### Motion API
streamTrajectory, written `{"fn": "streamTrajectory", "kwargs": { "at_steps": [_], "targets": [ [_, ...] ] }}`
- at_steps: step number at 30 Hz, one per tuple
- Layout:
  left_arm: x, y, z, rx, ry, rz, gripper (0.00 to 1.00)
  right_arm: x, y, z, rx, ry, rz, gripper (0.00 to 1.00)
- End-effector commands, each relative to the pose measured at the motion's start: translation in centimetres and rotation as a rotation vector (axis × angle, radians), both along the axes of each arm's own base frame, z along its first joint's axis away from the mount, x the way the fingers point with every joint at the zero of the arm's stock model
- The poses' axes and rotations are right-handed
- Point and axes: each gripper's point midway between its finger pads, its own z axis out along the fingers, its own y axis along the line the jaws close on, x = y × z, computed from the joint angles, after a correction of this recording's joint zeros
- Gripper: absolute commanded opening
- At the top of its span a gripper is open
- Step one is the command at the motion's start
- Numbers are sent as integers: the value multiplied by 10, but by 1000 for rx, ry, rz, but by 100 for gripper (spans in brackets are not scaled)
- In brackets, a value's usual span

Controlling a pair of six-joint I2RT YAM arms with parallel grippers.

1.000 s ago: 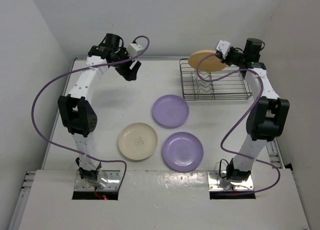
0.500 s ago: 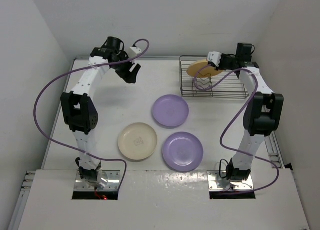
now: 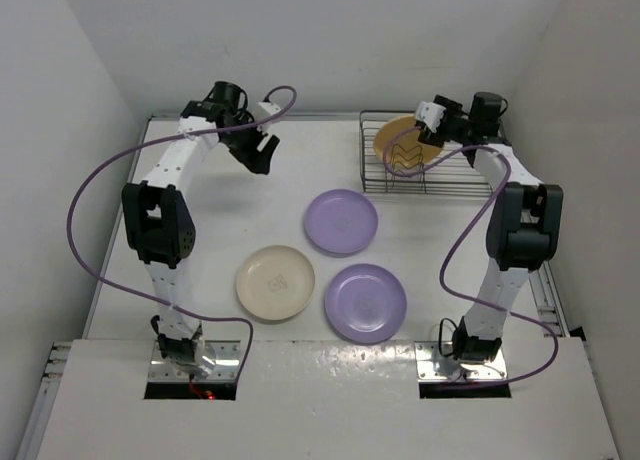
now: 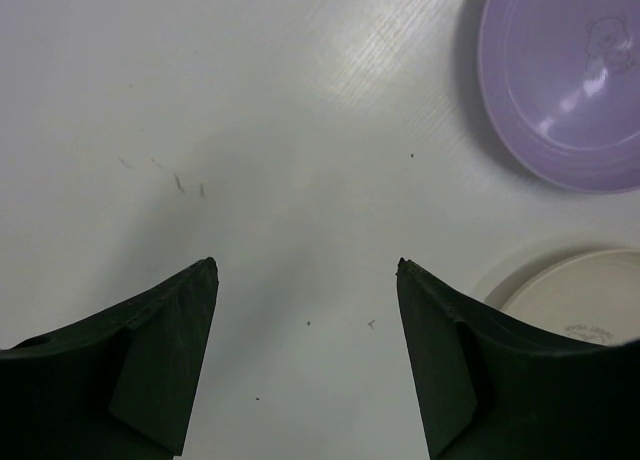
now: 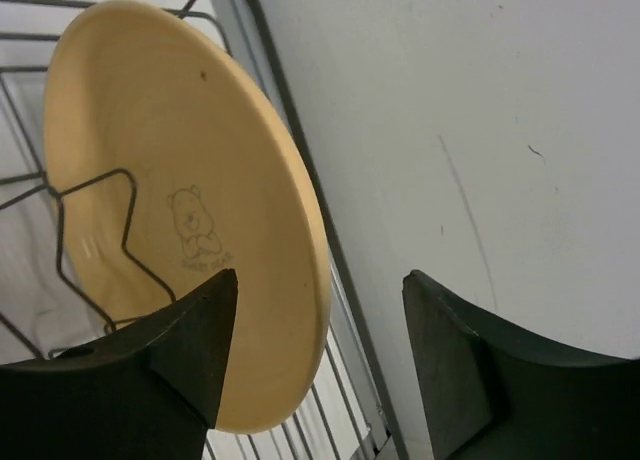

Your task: Load the plates into the dish rack

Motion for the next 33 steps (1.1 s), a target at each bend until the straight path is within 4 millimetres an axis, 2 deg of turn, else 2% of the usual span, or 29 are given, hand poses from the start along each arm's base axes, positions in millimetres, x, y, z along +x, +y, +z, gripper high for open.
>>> {"fn": "streamTrajectory", "kwargs": {
  "at_steps": [1, 2, 3, 4, 5, 6, 7, 9, 10, 11, 12, 13, 14, 15, 16, 17, 19, 20, 21, 22, 23, 24, 25, 26, 29, 30, 33],
  "targets": [
    [-14, 1, -5, -2, 26, -3, 77, 13, 7, 55, 133, -140, -52, 67],
    [-20, -3, -11, 8, 43, -27, 77, 15, 8, 66, 183, -160, -73, 71],
    [-23, -4, -11, 7, 36, -58, 77, 13, 7, 78, 200, -181, -94, 79],
    [-35, -9, -22, 11, 79, -92, 77, 12, 7, 84, 222, -207, -115, 84],
    [-51, -14, -31, 14, 130, -136, 77, 8, 12, 106, 274, -250, -122, 89],
    [-74, -13, -45, 17, 201, -211, 75, 0, 8, 103, 339, -221, -184, 95],
    [-82, -18, -54, 32, 210, -262, 75, -7, 10, 130, 375, -294, -188, 98],
    [-111, -20, -76, 71, 291, -341, 75, -21, 21, 145, 480, -332, -201, 100],
    [-133, -12, -97, 116, 368, -353, 75, -40, 21, 162, 575, -334, -250, 100],
    [-142, -12, -103, 133, 386, -360, 74, -47, 21, 168, 608, -342, -275, 100],
    [-148, -10, -108, 134, 400, -361, 73, -56, 33, 149, 630, -283, -284, 100],
    [-162, -6, -119, 137, 433, -362, 73, -81, 35, 168, 776, -243, -320, 100],
    [-159, -9, -120, 124, 402, -363, 73, -90, 47, 162, 826, -182, -322, 100],
    [-158, -7, -114, 104, 382, -325, 73, -107, 55, 126, 818, 42, -383, 100],
    [-158, -11, -112, 81, 371, -316, 73, -122, 73, 133, 887, 165, -342, 100],
    [-157, -10, -112, 66, 359, -298, 73, -147, 98, 91, 824, 395, -338, 97],
    [-158, -12, -107, 29, 352, -280, 73, -204, 114, 22, 693, 709, -410, 85],
    [-159, -12, -105, 25, 345, -269, 73, -223, 124, 11, 663, 769, -403, 82],
    [-159, -12, -105, 24, 345, -269, 71, -243, 125, -7, 634, 849, -428, 79],
    [-160, -12, -105, 22, 344, -261, 71, -269, 129, -35, 583, 934, -443, 75],
    [-160, -12, -105, 21, 334, -261, 71, -290, 127, -49, 558, 960, -466, 75],
    [-161, -12, -105, 19, 339, -253, 71, -301, 130, -54, 578, 995, -492, 75],
    [-161, -11, -106, 24, 333, -242, 71, -316, 125, -76, 562, 1032, -536, 75],
    [-163, -11, -106, 24, 328, -242, 71, -330, 120, -87, 564, 1031, -556, 75],
    [-164, -9, -110, 25, 325, -218, 71, -352, 115, -125, 566, 1039, -608, 75],
    [-161, -10, -106, 19, 305, -210, 71, -352, 120, -128, 563, 1034, -597, 73],
    [-163, -11, -104, 11, 296, -191, 70, -352, 110, -152, 508, 1015, -666, 66]
  ]
}}
